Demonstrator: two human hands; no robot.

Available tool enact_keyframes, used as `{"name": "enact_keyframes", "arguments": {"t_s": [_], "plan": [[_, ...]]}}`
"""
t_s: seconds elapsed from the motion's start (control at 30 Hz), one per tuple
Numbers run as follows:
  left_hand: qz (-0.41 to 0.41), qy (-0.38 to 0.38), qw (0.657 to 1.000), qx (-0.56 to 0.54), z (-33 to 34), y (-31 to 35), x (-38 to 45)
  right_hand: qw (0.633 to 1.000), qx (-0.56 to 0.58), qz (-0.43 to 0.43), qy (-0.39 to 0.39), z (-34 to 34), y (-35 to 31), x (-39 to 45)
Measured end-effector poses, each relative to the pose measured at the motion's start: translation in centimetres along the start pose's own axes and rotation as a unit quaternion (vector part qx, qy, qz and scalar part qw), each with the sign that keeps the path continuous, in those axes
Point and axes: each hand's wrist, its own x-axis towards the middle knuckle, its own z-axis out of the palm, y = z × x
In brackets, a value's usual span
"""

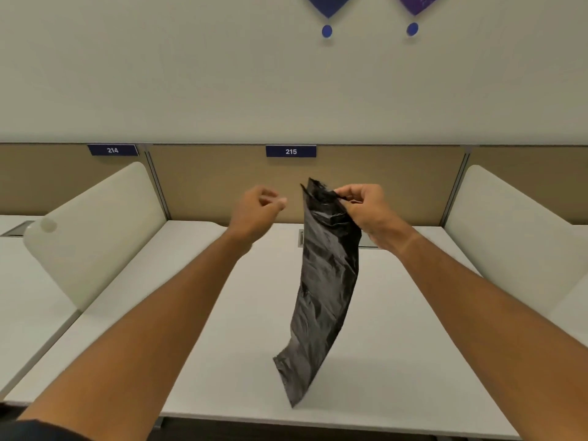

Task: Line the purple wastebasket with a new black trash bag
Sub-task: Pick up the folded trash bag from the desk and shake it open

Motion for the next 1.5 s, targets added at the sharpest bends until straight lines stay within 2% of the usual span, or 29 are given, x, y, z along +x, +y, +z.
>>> {"name": "enact_keyframes", "arguments": {"t_s": [0.13, 0.23, 0.37, 0.53, 0.63, 0.8, 0.9, 1.0, 1.07, 1.17, 1.2, 1.33, 1.4, 1.5], "plan": [[0.126, -0.035, 0.991, 0.023, 1.9, 4.0, 0.6, 0.998, -0.032, -0.017, -0.045, 1.0, -0.6, 0.0], [0.164, -0.049, 0.980, 0.099, 2.3, 4.8, 0.7, 0.998, -0.029, -0.034, -0.032, 0.9, -0.9, 0.1], [0.177, -0.050, 0.971, 0.150, 2.2, 4.2, 0.6, 0.999, -0.011, -0.039, 0.014, 0.3, -1.2, 0.4], [0.195, -0.053, 0.955, 0.217, 2.0, 3.5, 0.6, 0.999, 0.009, -0.048, 0.019, 0.4, -1.5, 0.6], [0.173, -0.016, 0.957, 0.233, 0.9, 2.9, 1.0, 0.999, -0.012, -0.029, 0.038, -0.6, -1.3, 0.8], [0.134, 0.048, 0.954, 0.263, -1.6, 1.7, 1.4, 0.998, 0.024, -0.003, 0.062, -2.3, -0.5, 0.7], [0.121, 0.052, 0.950, 0.281, -2.2, 1.8, 1.1, 0.999, 0.031, -0.004, 0.044, -1.9, -0.4, 0.5], [0.150, 0.047, 0.947, 0.279, -1.7, 2.9, 0.5, 1.000, 0.027, -0.014, -0.005, -0.9, -0.8, 0.2], [0.177, 0.014, 0.951, 0.253, -0.7, 3.8, 0.3, 0.999, 0.024, -0.020, -0.031, -0.1, -1.1, 0.1], [0.159, -0.110, 0.955, 0.223, 0.7, 4.6, 0.1, 0.997, 0.038, -0.026, -0.064, 0.8, -1.5, -0.1], [0.164, -0.122, 0.949, 0.240, 1.0, 4.5, 0.0, 0.996, 0.039, -0.027, -0.073, 0.9, -1.6, -0.1], [0.167, -0.067, 0.949, 0.259, 0.8, 3.3, 0.3, 0.997, 0.012, -0.021, -0.075, 0.2, -1.2, -0.5], [0.141, -0.035, 0.960, 0.241, 0.1, 2.7, 0.7, 0.999, -0.004, -0.012, -0.046, -0.8, -0.7, -0.6], [0.102, 0.067, 0.962, 0.245, -1.2, 2.1, 1.5, 0.999, -0.028, 0.004, 0.022, -2.4, -0.1, -0.6]]}}
